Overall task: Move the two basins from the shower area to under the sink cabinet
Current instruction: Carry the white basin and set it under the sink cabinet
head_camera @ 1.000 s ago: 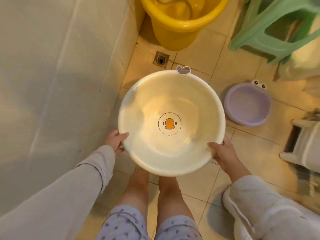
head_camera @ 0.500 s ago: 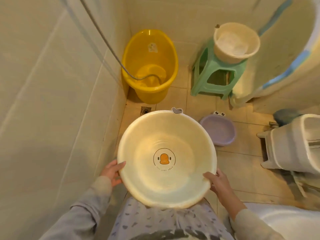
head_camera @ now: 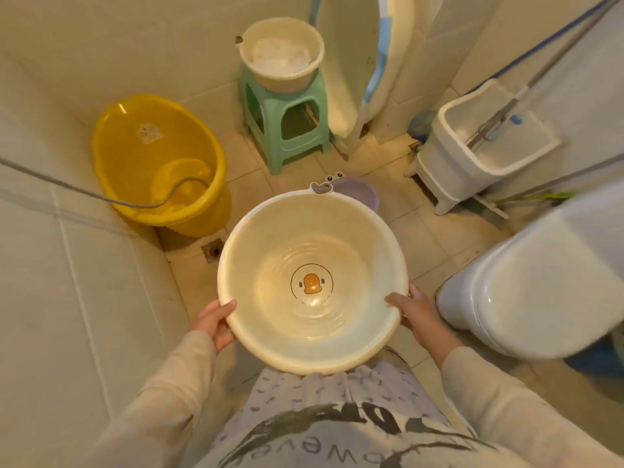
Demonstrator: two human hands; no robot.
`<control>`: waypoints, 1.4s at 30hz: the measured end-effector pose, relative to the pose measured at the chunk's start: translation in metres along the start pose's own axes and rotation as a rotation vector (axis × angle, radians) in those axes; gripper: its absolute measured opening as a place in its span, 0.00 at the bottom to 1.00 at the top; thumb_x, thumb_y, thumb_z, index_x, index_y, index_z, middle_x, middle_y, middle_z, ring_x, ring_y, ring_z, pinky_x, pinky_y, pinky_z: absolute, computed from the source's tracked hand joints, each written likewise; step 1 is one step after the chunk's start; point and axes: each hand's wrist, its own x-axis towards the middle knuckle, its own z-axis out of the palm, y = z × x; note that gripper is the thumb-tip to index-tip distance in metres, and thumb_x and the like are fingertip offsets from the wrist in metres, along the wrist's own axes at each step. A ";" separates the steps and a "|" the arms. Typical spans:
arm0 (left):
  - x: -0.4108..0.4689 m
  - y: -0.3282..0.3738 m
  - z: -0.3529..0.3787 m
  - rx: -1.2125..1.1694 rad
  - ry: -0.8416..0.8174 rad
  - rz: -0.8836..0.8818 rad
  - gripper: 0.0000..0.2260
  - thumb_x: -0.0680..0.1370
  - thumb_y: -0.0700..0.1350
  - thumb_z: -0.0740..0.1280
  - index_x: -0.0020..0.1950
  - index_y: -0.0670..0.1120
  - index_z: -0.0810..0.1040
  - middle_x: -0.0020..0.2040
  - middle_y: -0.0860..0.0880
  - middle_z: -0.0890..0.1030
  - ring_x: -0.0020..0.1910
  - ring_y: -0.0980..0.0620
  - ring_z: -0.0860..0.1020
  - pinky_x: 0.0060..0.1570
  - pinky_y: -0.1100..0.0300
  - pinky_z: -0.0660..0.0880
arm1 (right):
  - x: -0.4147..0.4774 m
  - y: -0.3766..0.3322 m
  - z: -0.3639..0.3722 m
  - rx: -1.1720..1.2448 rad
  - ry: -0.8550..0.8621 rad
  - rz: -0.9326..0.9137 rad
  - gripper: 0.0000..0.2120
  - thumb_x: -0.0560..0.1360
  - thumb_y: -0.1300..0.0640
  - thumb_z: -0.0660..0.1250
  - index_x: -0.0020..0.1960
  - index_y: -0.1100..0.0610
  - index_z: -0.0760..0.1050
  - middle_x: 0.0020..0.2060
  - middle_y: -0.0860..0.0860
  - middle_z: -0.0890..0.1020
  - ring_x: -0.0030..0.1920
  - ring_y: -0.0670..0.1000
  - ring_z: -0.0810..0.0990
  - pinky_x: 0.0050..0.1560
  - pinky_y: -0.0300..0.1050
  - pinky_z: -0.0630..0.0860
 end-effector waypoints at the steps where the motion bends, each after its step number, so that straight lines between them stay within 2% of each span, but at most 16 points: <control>1: 0.001 0.005 0.005 0.055 -0.026 -0.009 0.18 0.77 0.36 0.63 0.67 0.39 0.71 0.46 0.44 0.80 0.44 0.48 0.78 0.30 0.55 0.82 | -0.008 0.012 -0.004 0.057 0.056 0.019 0.22 0.70 0.65 0.67 0.60 0.48 0.71 0.48 0.50 0.81 0.45 0.52 0.81 0.37 0.43 0.79; 6: 0.007 0.028 0.032 0.341 -0.154 -0.040 0.14 0.75 0.35 0.65 0.60 0.42 0.74 0.45 0.43 0.81 0.43 0.46 0.79 0.28 0.57 0.81 | -0.053 0.083 -0.010 0.354 0.249 0.094 0.20 0.69 0.66 0.67 0.58 0.50 0.72 0.46 0.51 0.81 0.43 0.52 0.80 0.33 0.42 0.78; 11: 0.014 0.023 0.083 0.699 -0.228 -0.031 0.11 0.74 0.38 0.67 0.56 0.46 0.76 0.41 0.45 0.79 0.39 0.48 0.78 0.26 0.62 0.80 | -0.104 0.146 -0.006 0.638 0.457 0.110 0.20 0.70 0.67 0.66 0.59 0.52 0.71 0.44 0.52 0.80 0.42 0.54 0.79 0.40 0.46 0.78; 12: 0.013 0.017 0.095 0.778 -0.252 -0.033 0.11 0.74 0.38 0.67 0.55 0.46 0.76 0.40 0.46 0.79 0.38 0.49 0.77 0.27 0.63 0.79 | -0.115 0.158 -0.006 0.688 0.500 0.108 0.20 0.70 0.67 0.66 0.59 0.52 0.71 0.44 0.52 0.80 0.42 0.54 0.79 0.38 0.45 0.77; 14: 0.008 -0.001 0.120 0.918 -0.313 -0.033 0.10 0.74 0.40 0.67 0.55 0.46 0.75 0.39 0.47 0.77 0.37 0.49 0.76 0.32 0.59 0.77 | -0.137 0.181 -0.008 0.799 0.584 0.102 0.20 0.70 0.67 0.66 0.59 0.52 0.72 0.44 0.52 0.80 0.42 0.53 0.79 0.33 0.42 0.78; 18: -0.011 -0.043 0.168 1.137 -0.475 -0.021 0.05 0.74 0.40 0.67 0.49 0.44 0.76 0.41 0.47 0.79 0.39 0.49 0.77 0.36 0.56 0.74 | -0.180 0.225 -0.020 0.994 0.730 0.094 0.20 0.70 0.69 0.64 0.59 0.54 0.73 0.44 0.52 0.81 0.42 0.53 0.79 0.35 0.42 0.79; 20: -0.026 -0.069 0.189 1.234 -0.570 -0.027 0.02 0.74 0.40 0.67 0.45 0.46 0.77 0.42 0.47 0.80 0.40 0.48 0.78 0.38 0.56 0.76 | -0.202 0.249 -0.023 1.090 0.795 0.084 0.20 0.71 0.70 0.64 0.60 0.56 0.73 0.46 0.54 0.81 0.45 0.54 0.79 0.38 0.43 0.80; 23: -0.047 -0.115 0.218 1.353 -0.659 -0.025 0.03 0.73 0.40 0.68 0.43 0.47 0.78 0.42 0.47 0.80 0.40 0.49 0.78 0.37 0.56 0.76 | -0.231 0.285 -0.030 1.225 0.882 0.054 0.21 0.71 0.70 0.64 0.62 0.56 0.72 0.50 0.55 0.81 0.50 0.57 0.78 0.47 0.50 0.77; 26: -0.069 -0.168 0.243 1.461 -0.724 -0.025 0.04 0.73 0.39 0.68 0.42 0.48 0.78 0.39 0.48 0.80 0.38 0.50 0.78 0.35 0.58 0.76 | -0.255 0.320 -0.043 1.320 0.941 0.052 0.19 0.72 0.69 0.64 0.60 0.55 0.73 0.49 0.54 0.81 0.48 0.56 0.79 0.44 0.49 0.77; 30: -0.096 -0.244 0.261 1.555 -0.728 -0.021 0.04 0.73 0.39 0.68 0.41 0.47 0.78 0.37 0.47 0.79 0.36 0.49 0.77 0.30 0.60 0.77 | -0.283 0.368 -0.072 1.405 1.014 0.060 0.20 0.71 0.70 0.64 0.60 0.55 0.74 0.49 0.55 0.82 0.48 0.56 0.79 0.46 0.50 0.76; 34: -0.129 -0.329 0.274 1.617 -0.724 -0.054 0.05 0.73 0.38 0.67 0.41 0.48 0.77 0.39 0.47 0.79 0.37 0.49 0.76 0.34 0.57 0.74 | -0.320 0.412 -0.116 1.466 1.099 0.100 0.20 0.71 0.70 0.63 0.60 0.54 0.74 0.47 0.55 0.81 0.47 0.57 0.78 0.43 0.49 0.76; 37: -0.160 -0.391 0.285 1.653 -0.772 -0.058 0.05 0.73 0.38 0.67 0.41 0.48 0.77 0.39 0.47 0.79 0.36 0.48 0.76 0.33 0.57 0.73 | -0.350 0.446 -0.148 1.513 1.161 0.107 0.21 0.70 0.70 0.64 0.61 0.55 0.73 0.50 0.58 0.79 0.50 0.59 0.77 0.43 0.50 0.74; 39: -0.181 -0.428 0.293 1.701 -0.807 -0.047 0.05 0.73 0.38 0.66 0.40 0.48 0.76 0.38 0.47 0.78 0.36 0.48 0.76 0.33 0.56 0.74 | -0.371 0.465 -0.162 1.532 1.208 0.108 0.19 0.71 0.70 0.64 0.60 0.57 0.73 0.53 0.61 0.79 0.51 0.60 0.76 0.45 0.51 0.72; 42: -0.211 -0.476 0.307 1.778 -0.867 -0.044 0.05 0.73 0.38 0.66 0.40 0.47 0.76 0.36 0.47 0.78 0.35 0.49 0.75 0.33 0.57 0.74 | -0.392 0.492 -0.175 1.607 1.260 0.066 0.21 0.71 0.71 0.63 0.63 0.59 0.73 0.52 0.60 0.80 0.52 0.60 0.78 0.50 0.55 0.75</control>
